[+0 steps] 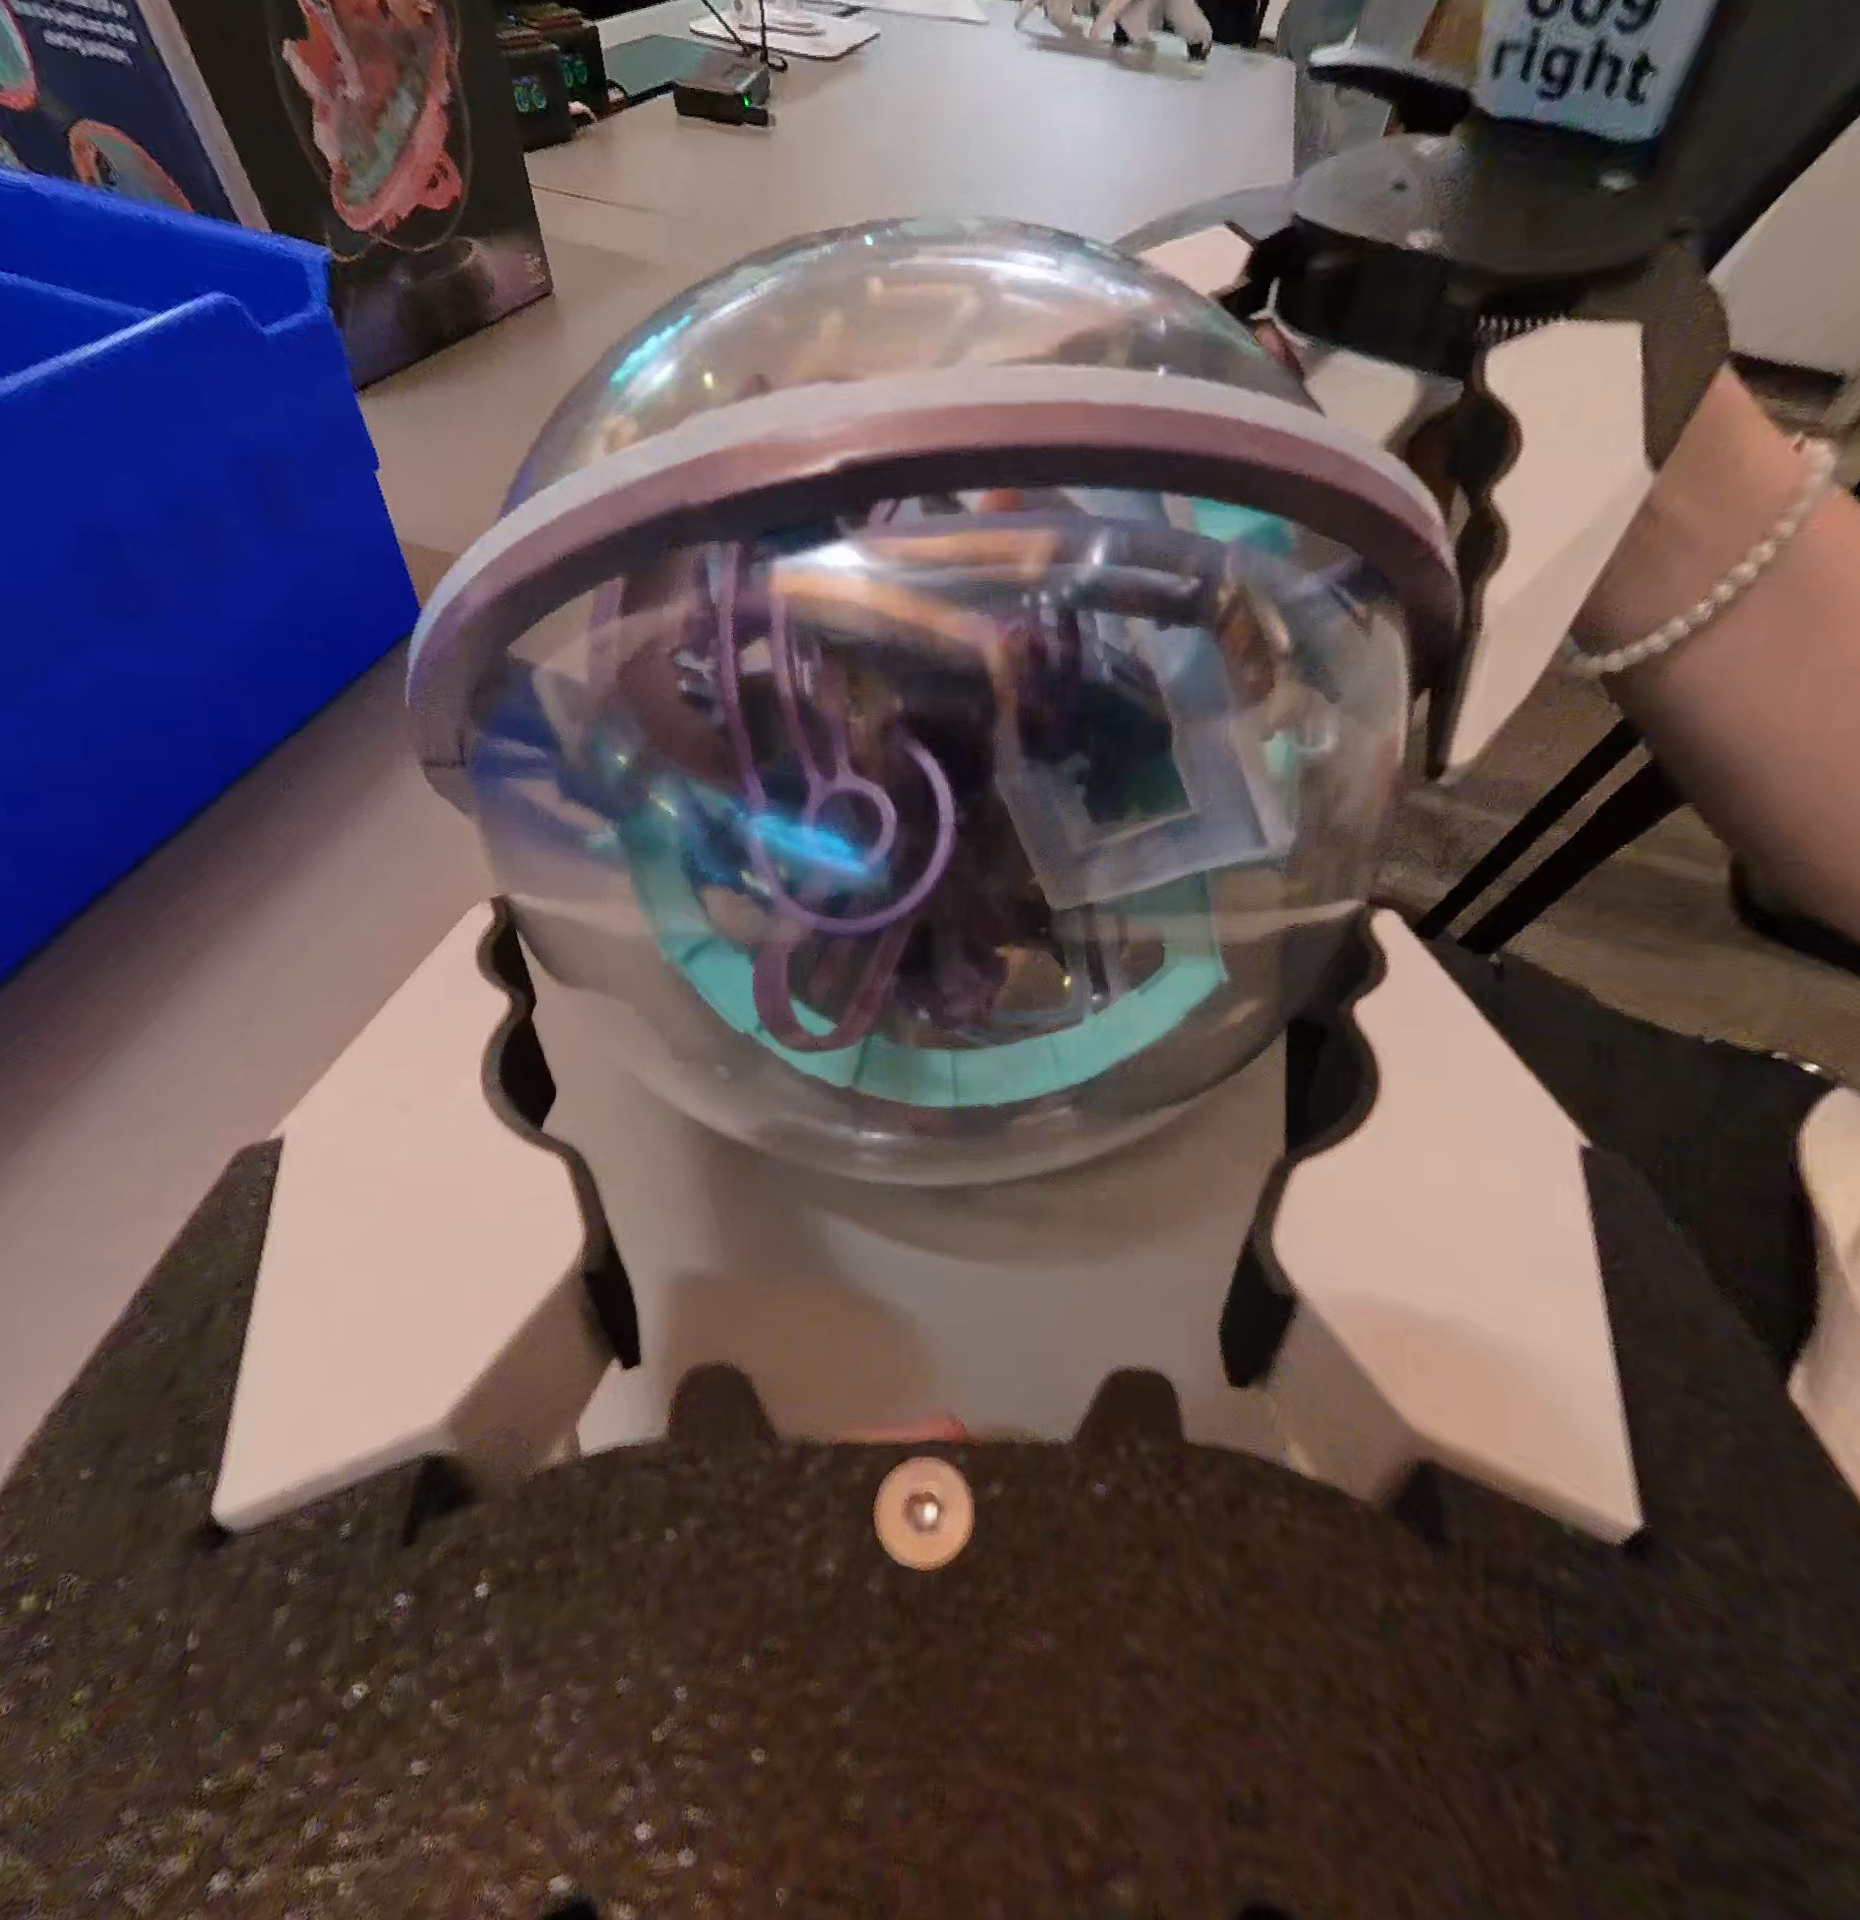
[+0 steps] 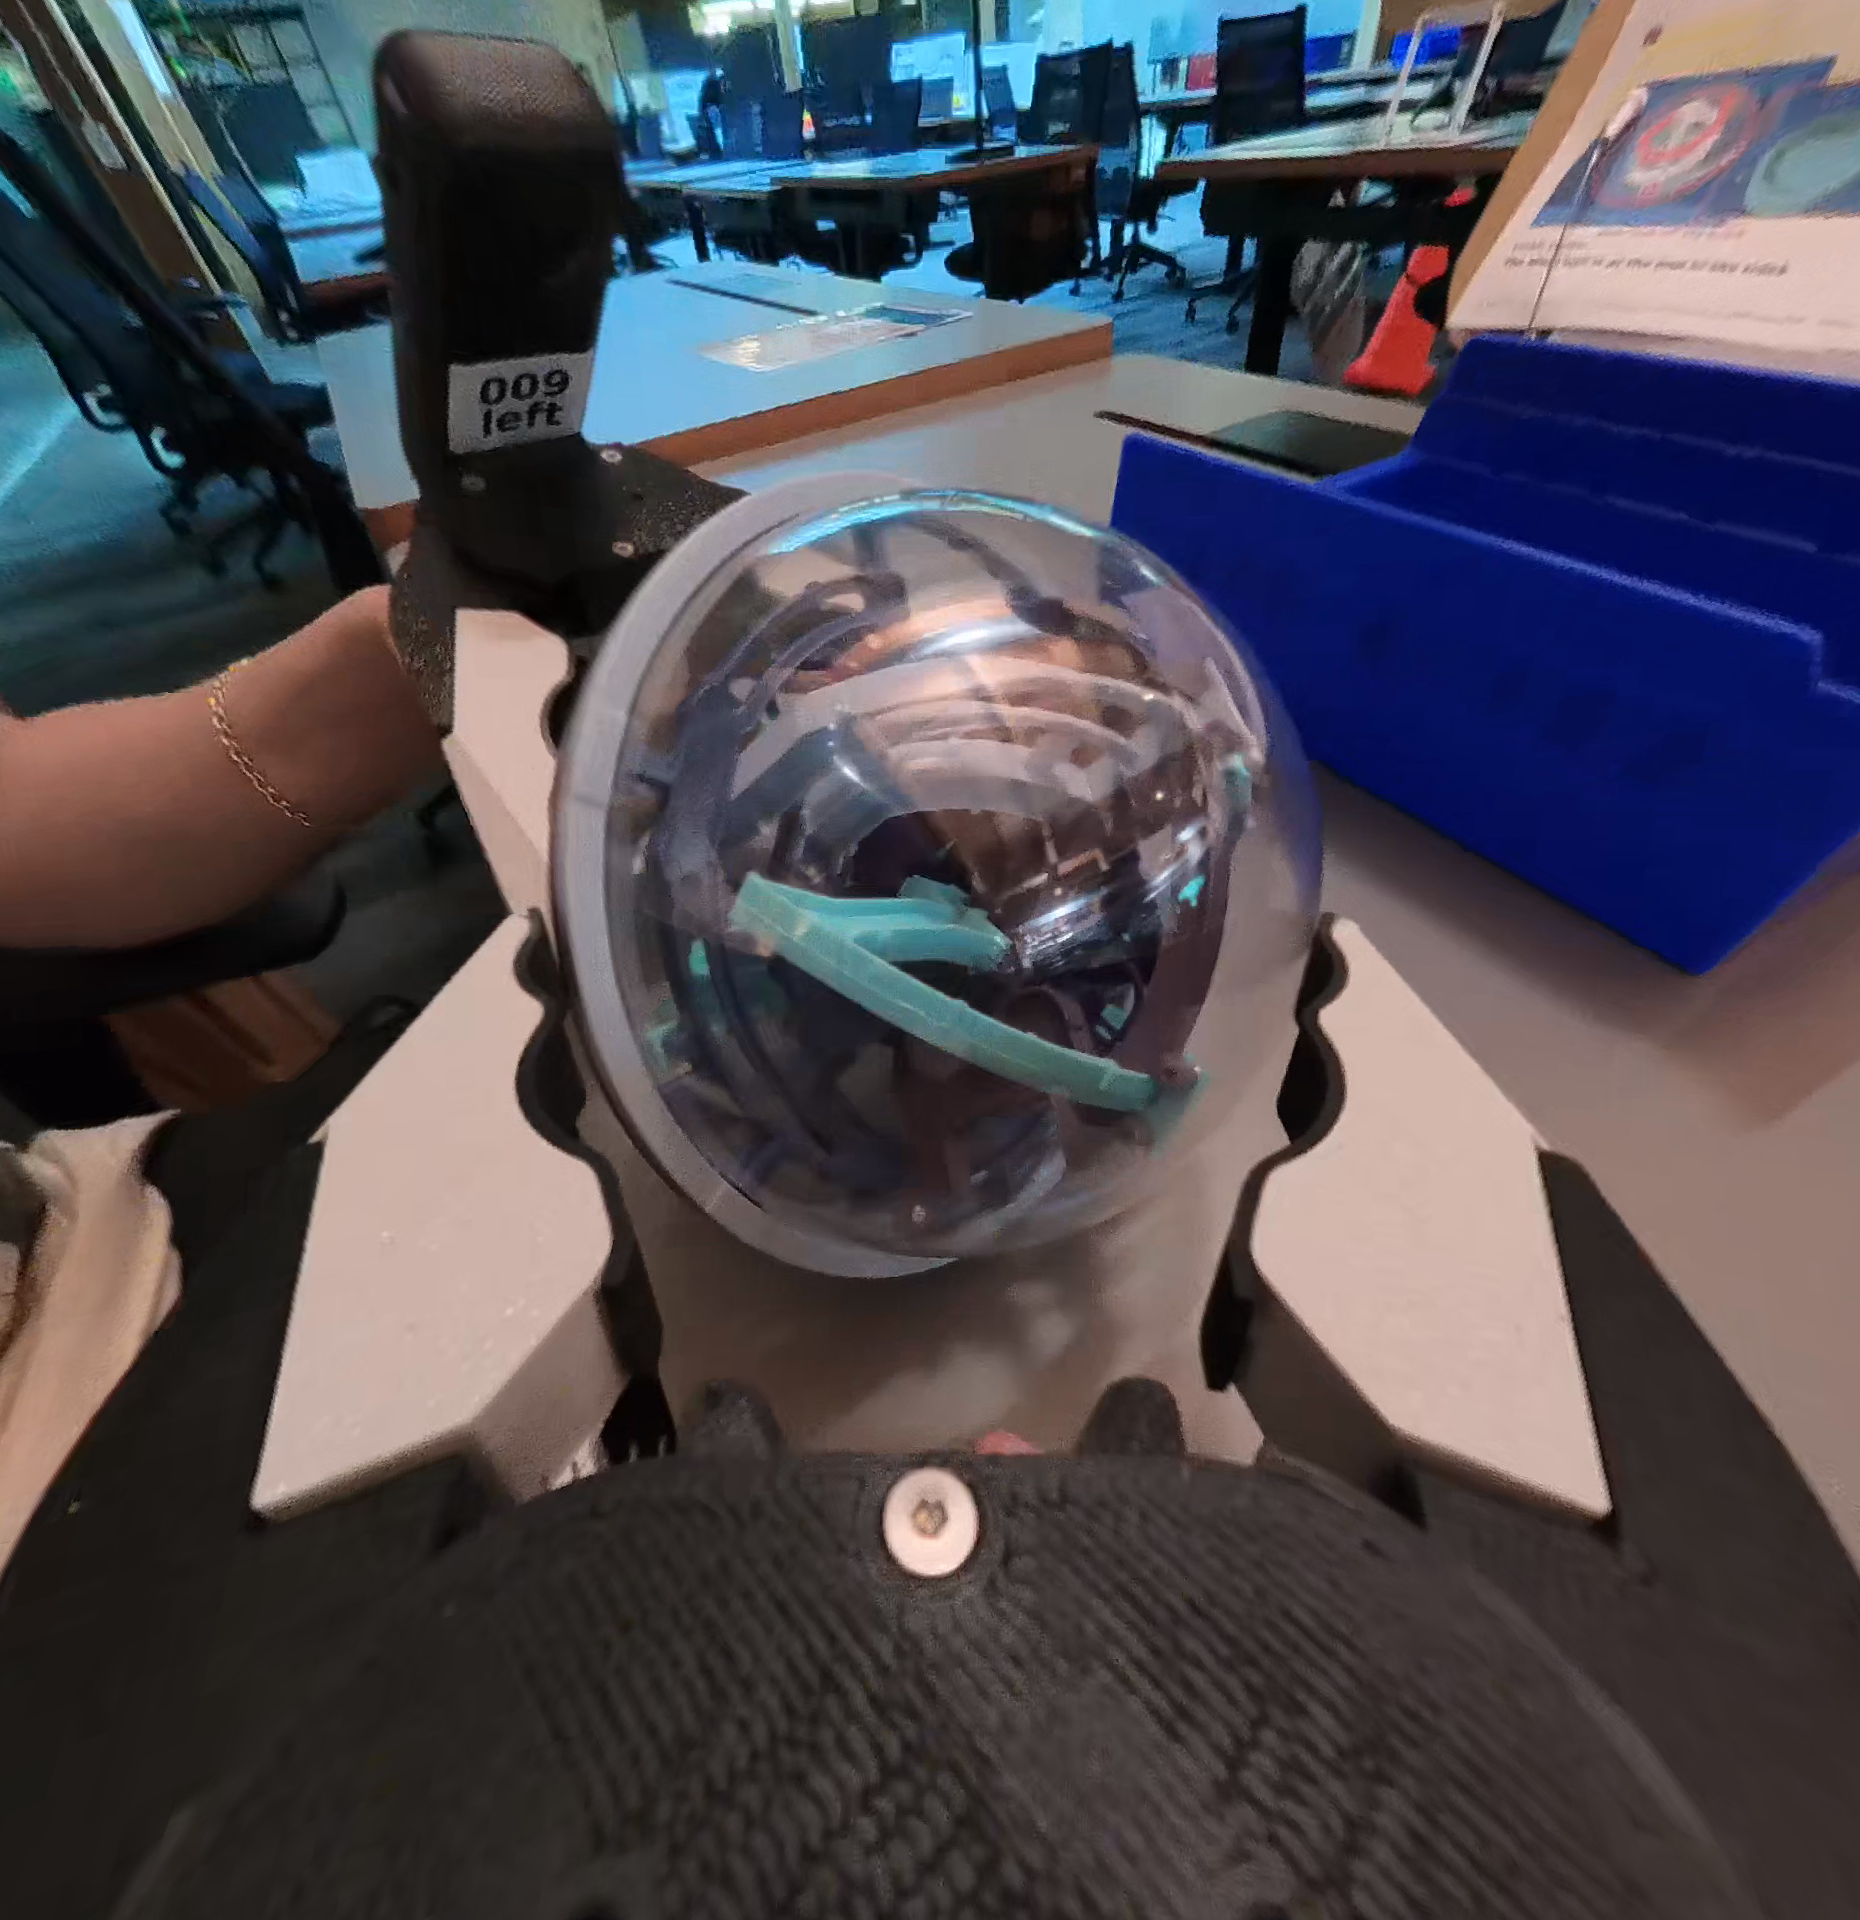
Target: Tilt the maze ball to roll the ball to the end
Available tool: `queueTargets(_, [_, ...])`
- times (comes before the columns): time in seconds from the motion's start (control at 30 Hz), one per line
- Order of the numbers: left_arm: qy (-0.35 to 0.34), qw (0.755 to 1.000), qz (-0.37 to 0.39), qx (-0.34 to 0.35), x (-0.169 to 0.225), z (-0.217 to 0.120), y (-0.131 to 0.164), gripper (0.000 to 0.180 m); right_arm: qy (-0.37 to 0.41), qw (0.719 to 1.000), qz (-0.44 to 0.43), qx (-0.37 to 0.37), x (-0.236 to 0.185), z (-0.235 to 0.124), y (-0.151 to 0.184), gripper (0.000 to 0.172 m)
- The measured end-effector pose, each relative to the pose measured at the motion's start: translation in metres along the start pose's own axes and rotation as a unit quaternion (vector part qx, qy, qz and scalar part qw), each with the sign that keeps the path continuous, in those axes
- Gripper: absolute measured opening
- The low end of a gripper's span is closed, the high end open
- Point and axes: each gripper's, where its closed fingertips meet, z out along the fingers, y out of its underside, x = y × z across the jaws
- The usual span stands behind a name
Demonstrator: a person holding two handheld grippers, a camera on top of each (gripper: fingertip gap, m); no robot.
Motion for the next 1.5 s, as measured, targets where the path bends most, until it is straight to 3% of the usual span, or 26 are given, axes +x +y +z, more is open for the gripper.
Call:
queueTargets(0.2, [0.011, 1.000, -0.005, 0.015, 0.004, 0.002, -0.003, 0.143, -0.007, 0.998, -0.018, -0.066, 0.001, 0.006, 0.029, 0.147])
queueTargets(0.6, [0.011, 0.999, -0.032, 0.011, 0.007, 0.010, 0.000, 0.146, 0.005, 0.999, -0.021, -0.045, 0.005, 0.004, 0.019, 0.148])
queueTargets(1.0, [-0.021, 0.997, 0.069, 0.012, 0.007, 0.008, -0.004, 0.146, 0.021, 0.991, -0.076, -0.110, 0.002, -0.002, 0.036, 0.148])
queueTargets(1.23, [-0.012, 0.998, 0.063, 0.008, 0.008, 0.008, -0.002, 0.141, -0.004, 0.988, -0.129, -0.088, -0.006, -0.007, 0.008, 0.148])
queueTargets(1.4, [-0.013, 0.999, 0.053, 0.006, 0.007, 0.008, -0.002, 0.141, -0.025, 0.973, -0.177, -0.147, -0.009, -0.010, -0.001, 0.143])
queueTargets(1.5, [-0.016, 1.000, 0.020, 0.010, 0.005, 0.009, -0.003, 0.141, -0.024, 0.965, -0.190, -0.177, -0.007, -0.001, 0.002, 0.153])
